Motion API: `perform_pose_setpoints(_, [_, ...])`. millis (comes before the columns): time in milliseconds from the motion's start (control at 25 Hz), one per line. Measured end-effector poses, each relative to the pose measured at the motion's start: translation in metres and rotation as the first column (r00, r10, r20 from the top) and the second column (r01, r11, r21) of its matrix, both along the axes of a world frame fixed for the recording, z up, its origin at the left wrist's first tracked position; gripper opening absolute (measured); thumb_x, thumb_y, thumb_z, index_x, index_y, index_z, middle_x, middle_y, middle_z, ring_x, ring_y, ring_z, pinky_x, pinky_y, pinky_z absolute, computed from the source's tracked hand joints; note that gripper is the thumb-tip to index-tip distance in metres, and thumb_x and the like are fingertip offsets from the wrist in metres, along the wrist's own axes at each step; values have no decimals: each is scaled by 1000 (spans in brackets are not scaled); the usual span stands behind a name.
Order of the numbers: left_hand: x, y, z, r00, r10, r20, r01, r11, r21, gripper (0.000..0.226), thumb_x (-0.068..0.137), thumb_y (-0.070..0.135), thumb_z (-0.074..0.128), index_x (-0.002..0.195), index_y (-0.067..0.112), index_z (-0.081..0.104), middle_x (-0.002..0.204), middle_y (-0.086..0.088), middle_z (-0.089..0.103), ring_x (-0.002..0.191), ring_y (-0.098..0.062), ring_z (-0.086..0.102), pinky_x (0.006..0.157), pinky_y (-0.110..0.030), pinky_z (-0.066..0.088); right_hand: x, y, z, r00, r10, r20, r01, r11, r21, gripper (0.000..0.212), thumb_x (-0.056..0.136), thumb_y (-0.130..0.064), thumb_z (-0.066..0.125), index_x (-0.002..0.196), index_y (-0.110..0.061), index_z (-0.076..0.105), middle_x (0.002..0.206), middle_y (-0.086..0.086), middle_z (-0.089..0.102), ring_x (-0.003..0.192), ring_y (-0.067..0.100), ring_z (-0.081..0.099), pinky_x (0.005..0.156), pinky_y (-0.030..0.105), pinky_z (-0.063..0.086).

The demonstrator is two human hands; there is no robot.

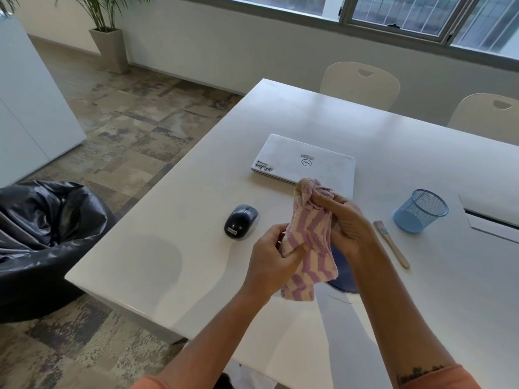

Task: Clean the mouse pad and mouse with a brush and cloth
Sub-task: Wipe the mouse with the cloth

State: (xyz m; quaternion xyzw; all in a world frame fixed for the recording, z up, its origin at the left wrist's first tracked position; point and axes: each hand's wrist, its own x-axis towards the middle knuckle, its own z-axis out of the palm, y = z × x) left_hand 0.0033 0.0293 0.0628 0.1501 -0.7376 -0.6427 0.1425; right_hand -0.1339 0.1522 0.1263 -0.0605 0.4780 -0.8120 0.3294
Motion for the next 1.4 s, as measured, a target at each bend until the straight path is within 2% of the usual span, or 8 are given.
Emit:
perform_pose_setpoints(240, [-3,-9,7,999,-2,-47,2,1000,0,55,86,39,86,134,24,62,103,12,75,92,-9,74,77,-35,65,-3,7,-6,1000,25,-5,-24,999,26,38,95,-12,73,132,-5,69,125,19,70,112,30,70,98,42,61])
perform_pose_setpoints(400, [-6,-25,10,996,-62,-71,64,997,30,52,87,45,84,129,21,65,102,6,76,91,-12,75,76,-39,65,5,-2,-3,970,-1,-243,76,951,299,28,107,-32,61,133,-24,66,114,4,77,102,22,74,86,43,64])
perform_pose_setpoints(560, [-6,-69,-10,962,216,-166,-269,851,-452,64,88,69,68,121,14,68,103,2,69,90,-12,67,83,-31,55,-5,-5,0,875,-50,-481,242,906,347,21,111,-28,56,130,-27,66,103,2,75,91,18,70,80,37,61])
perform_pose_setpoints(680, [-14,-101,-29,931,359,60,-215,677,-704,83,79,66,78,139,12,57,129,-9,54,118,-31,50,98,-47,43,-18,-4,4,880,-26,-475,214,914,346,26,108,-8,58,128,-20,69,104,0,76,94,14,69,81,26,61])
perform_pose_setpoints(840, [-20,-115,-40,921,319,222,-58,678,-733,93,77,64,81,144,9,51,131,-13,52,123,-34,48,102,-44,38,-34,-9,8,883,46,-466,186,879,439,41,99,16,59,129,-10,72,113,6,77,104,15,72,89,24,61])
perform_pose_setpoints(1000, [-24,-121,-47,931,296,213,-44,672,-740,72,77,59,83,126,10,62,114,-10,57,110,-32,53,94,-41,38,-37,-22,8,874,-6,-487,252,861,442,57,84,27,47,109,-11,82,109,13,79,100,23,72,93,41,60])
perform_pose_setpoints(1240, [-23,-132,-54,948,285,141,-106,701,-706,49,76,50,82,101,10,69,91,-1,50,91,-31,56,85,-41,40,-35,-42,18,942,17,-336,159,857,490,19,75,-11,54,79,-11,73,77,7,66,70,20,60,61,30,42])
perform_pose_setpoints(1400, [-15,-152,-55,943,327,68,-186,683,-707,47,77,46,83,102,9,69,93,-3,51,91,-32,56,86,-43,40,-47,-62,14,847,148,-511,288,681,674,9,90,-23,73,86,-23,65,70,-6,60,66,11,58,61,29,46])
